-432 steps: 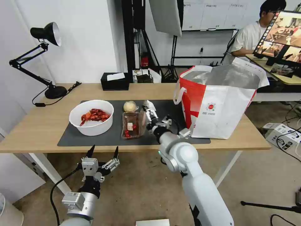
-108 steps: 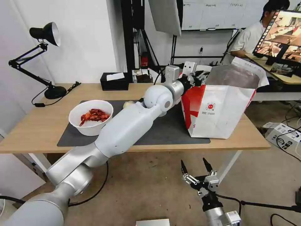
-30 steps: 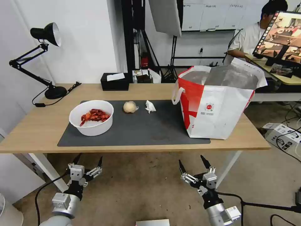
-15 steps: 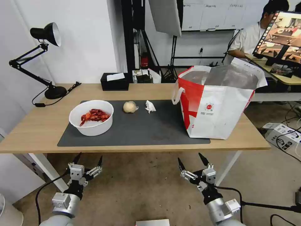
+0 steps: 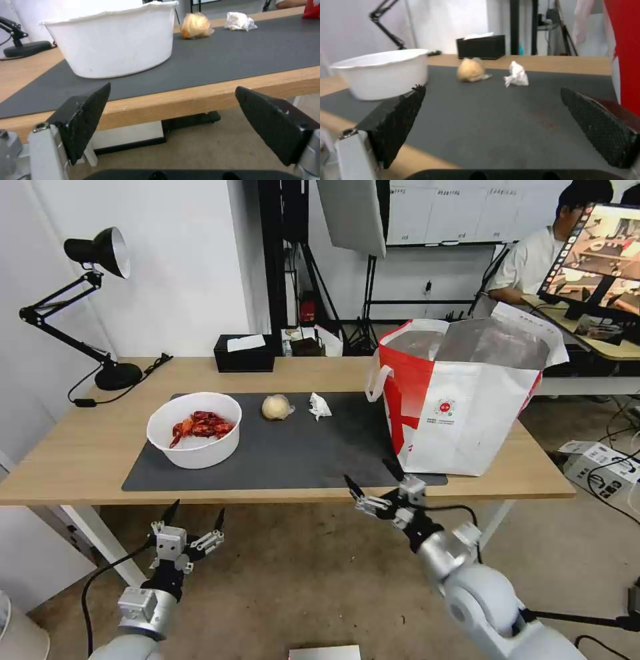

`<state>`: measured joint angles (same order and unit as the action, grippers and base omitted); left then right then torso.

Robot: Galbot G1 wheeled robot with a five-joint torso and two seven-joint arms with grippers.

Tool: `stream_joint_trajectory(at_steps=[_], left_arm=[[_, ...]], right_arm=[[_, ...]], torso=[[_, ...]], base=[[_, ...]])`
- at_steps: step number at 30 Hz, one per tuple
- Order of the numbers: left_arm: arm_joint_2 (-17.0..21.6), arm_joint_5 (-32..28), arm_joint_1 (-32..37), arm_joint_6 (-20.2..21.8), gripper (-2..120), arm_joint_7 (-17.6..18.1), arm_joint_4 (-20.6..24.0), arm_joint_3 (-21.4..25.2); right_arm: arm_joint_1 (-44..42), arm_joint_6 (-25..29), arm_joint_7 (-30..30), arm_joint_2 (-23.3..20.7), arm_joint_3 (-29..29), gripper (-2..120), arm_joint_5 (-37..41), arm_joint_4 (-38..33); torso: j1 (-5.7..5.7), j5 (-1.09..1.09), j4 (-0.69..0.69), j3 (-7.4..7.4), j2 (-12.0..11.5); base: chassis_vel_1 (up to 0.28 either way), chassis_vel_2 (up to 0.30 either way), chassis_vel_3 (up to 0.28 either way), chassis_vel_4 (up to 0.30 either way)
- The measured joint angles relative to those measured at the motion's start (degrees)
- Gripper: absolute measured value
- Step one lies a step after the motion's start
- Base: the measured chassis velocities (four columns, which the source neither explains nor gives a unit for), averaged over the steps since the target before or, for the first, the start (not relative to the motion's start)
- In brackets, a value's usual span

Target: Pick up the trash from the table and place it into the takeout bag.

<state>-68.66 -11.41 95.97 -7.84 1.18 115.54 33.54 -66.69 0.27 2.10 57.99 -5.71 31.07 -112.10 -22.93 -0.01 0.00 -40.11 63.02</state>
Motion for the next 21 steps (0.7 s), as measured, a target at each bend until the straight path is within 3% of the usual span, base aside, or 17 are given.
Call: stream_joint_trajectory(at_steps=[13,17,21], left_arm=[[0.90,-0.23,-0.54,1.18,100,0.31,0.27,0.50],[0.87,-0.27,-0.61,1.21,100,0.35,0.12,0.43],[1.49,-1.25,-0.69,1.22,100,0.36,-0.50,0.59]], right_arm=[[21.77,-8.57,18.63,8.64,16.61,100,0.41,11.77],[28.64,-11.35,23.75,11.11,20.15,100,1.90,16.93],[38.31,-15.13,30.67,17.01,23.84,100,4.75,26.43]], torso=[[0.00,0.01,0.00,0.00,0.00],[0.00,-0.01,0.00,0.00,0.00],[0.00,-0.02,0.01,0.00,0.00]], base=[[0.000,0.000,0.000,0.000],[0.000,0.000,0.000,0.000],[0.000,0.000,0.000,0.000]])
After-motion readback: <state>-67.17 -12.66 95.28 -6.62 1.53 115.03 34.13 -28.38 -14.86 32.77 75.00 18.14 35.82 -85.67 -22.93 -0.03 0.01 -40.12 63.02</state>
